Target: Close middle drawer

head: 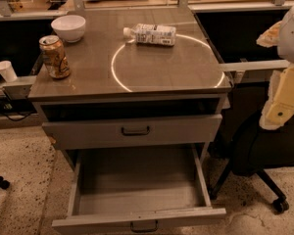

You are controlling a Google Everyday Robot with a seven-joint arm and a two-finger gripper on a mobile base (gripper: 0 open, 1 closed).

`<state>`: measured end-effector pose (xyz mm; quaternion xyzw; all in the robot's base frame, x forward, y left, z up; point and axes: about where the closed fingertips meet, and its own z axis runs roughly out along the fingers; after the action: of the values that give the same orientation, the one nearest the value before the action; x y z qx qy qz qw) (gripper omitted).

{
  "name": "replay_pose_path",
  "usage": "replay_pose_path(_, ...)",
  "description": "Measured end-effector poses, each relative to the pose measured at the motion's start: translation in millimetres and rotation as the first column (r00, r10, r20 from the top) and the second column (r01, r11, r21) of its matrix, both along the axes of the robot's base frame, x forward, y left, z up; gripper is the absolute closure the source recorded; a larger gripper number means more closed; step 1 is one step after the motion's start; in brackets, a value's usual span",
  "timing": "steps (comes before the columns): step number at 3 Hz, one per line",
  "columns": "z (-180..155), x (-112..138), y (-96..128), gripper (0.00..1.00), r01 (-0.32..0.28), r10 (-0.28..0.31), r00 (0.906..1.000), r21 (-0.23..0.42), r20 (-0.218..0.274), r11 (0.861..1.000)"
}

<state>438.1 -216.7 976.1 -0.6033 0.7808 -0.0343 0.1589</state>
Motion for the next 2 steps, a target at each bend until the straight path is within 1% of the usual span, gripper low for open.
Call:
replay_pose_path(1,0,0,0,0.00,0.000,0.000,1.0000,0.000,0.000,1.000)
replay_pose_path(2,-49,11,2,0.00,-0.017,0.020,0.9962,0.038,-0.085,0.999)
